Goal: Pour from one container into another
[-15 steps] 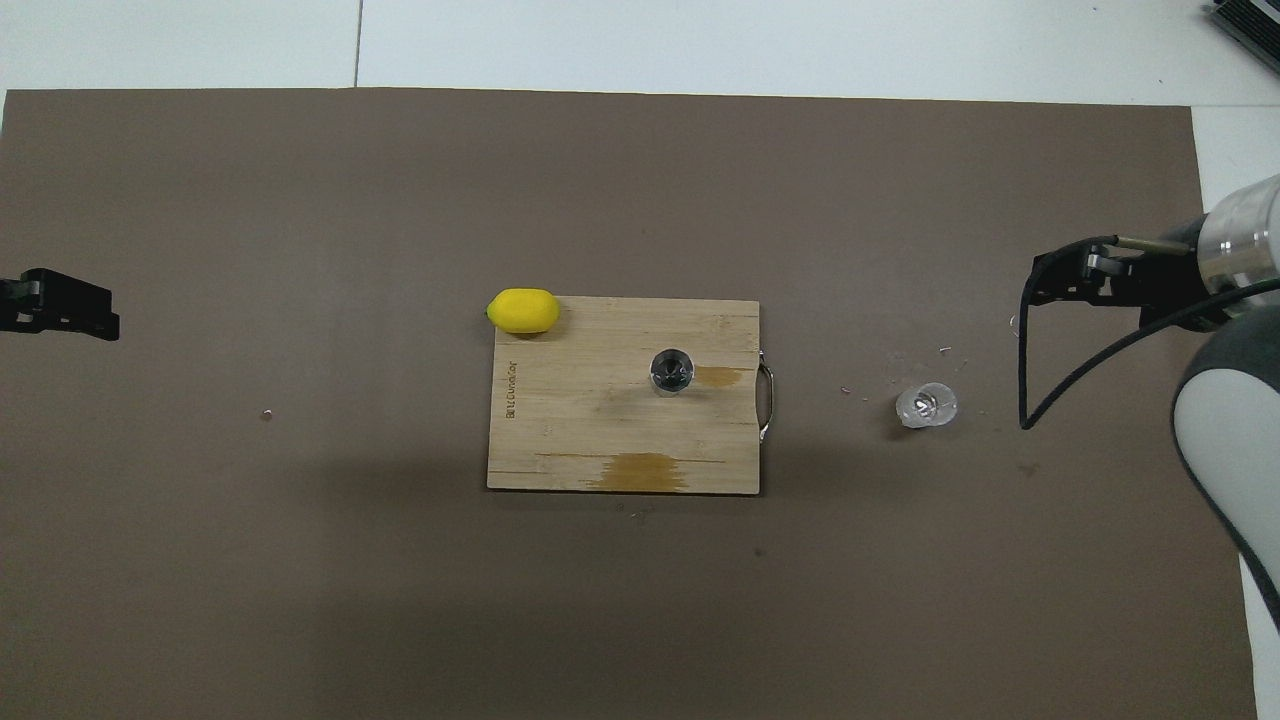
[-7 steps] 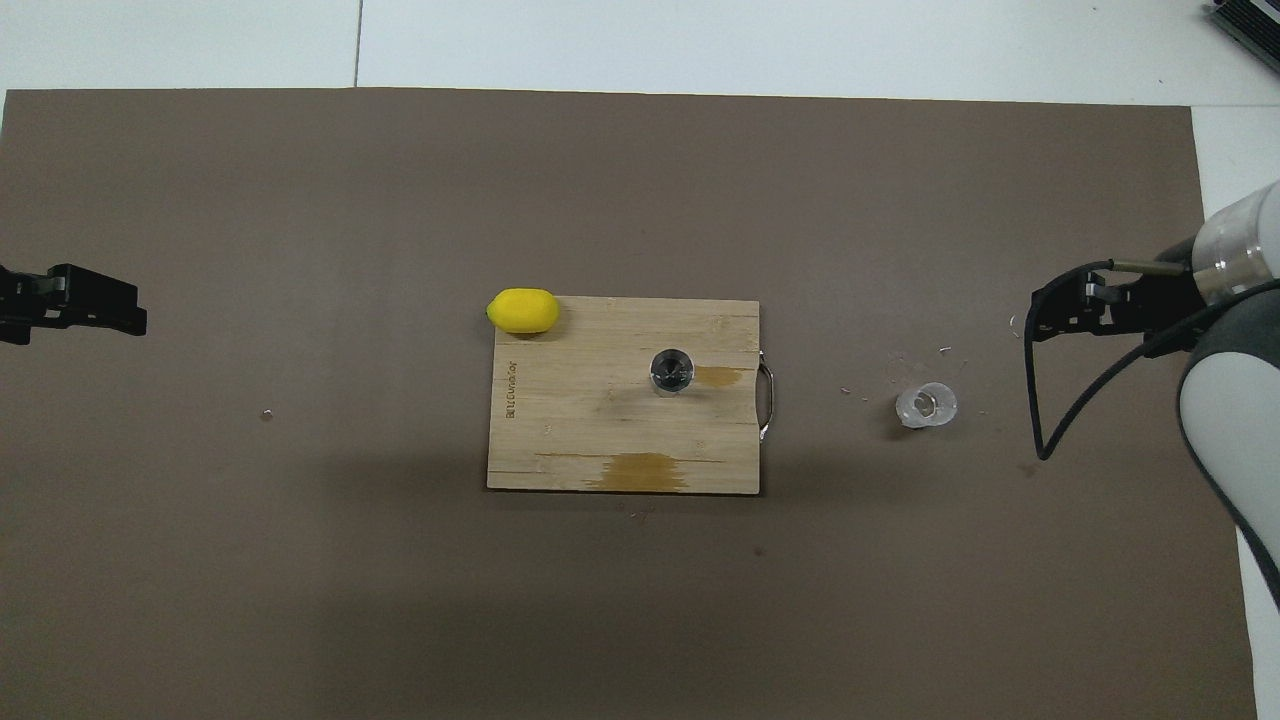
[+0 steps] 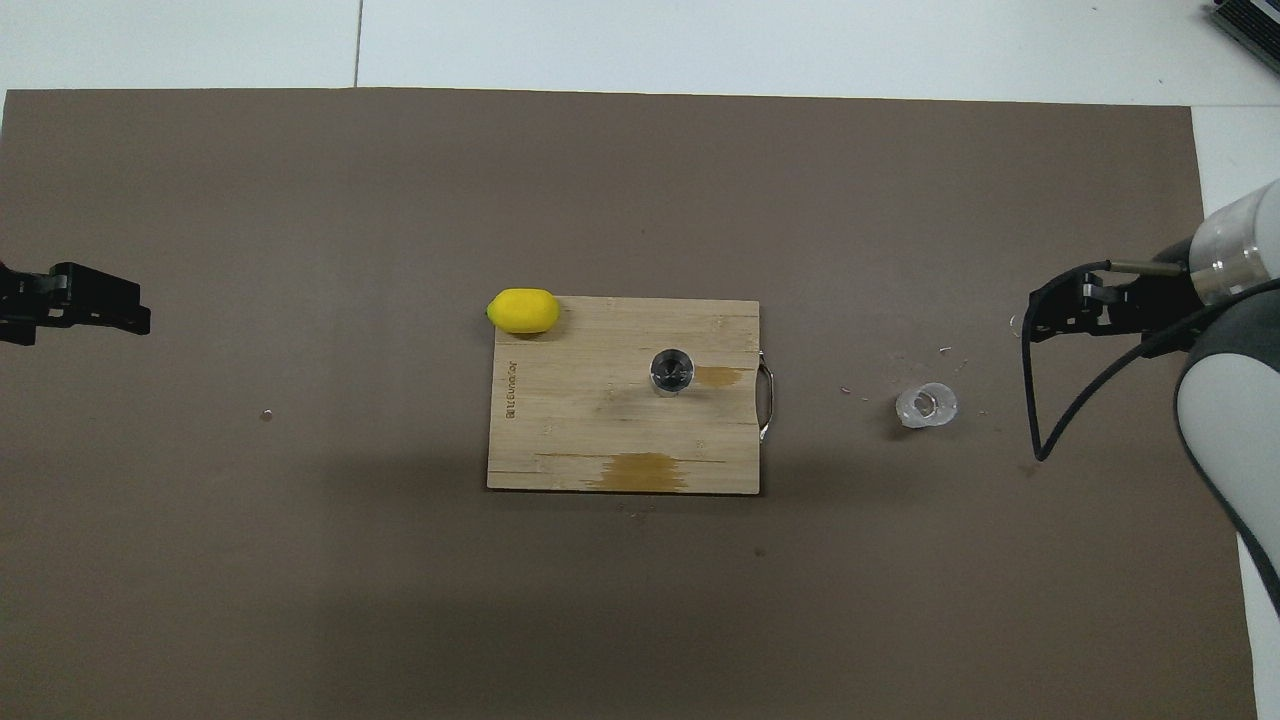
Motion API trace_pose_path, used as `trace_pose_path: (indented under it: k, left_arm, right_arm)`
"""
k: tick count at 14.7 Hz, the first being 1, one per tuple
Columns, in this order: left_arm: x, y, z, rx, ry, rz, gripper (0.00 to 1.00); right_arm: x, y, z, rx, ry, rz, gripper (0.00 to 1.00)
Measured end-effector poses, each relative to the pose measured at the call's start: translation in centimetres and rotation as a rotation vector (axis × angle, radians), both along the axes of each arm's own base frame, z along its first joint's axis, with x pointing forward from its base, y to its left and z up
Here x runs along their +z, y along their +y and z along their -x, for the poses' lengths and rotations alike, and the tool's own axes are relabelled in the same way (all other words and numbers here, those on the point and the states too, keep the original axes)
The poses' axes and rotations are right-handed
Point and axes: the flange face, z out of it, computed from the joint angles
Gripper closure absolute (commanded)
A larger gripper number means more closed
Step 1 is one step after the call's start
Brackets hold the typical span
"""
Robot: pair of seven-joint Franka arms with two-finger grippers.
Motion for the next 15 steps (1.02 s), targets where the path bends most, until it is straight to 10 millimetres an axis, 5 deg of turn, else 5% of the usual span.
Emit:
trace_pose_path:
  k: [15]
  left_arm:
    - [-0.01,0.0,0.0,0.003,0.0,0.0,0.0]
  right_arm:
    - [-0.02,0.18,0.22,0.034,0.015,-0.031,0.0]
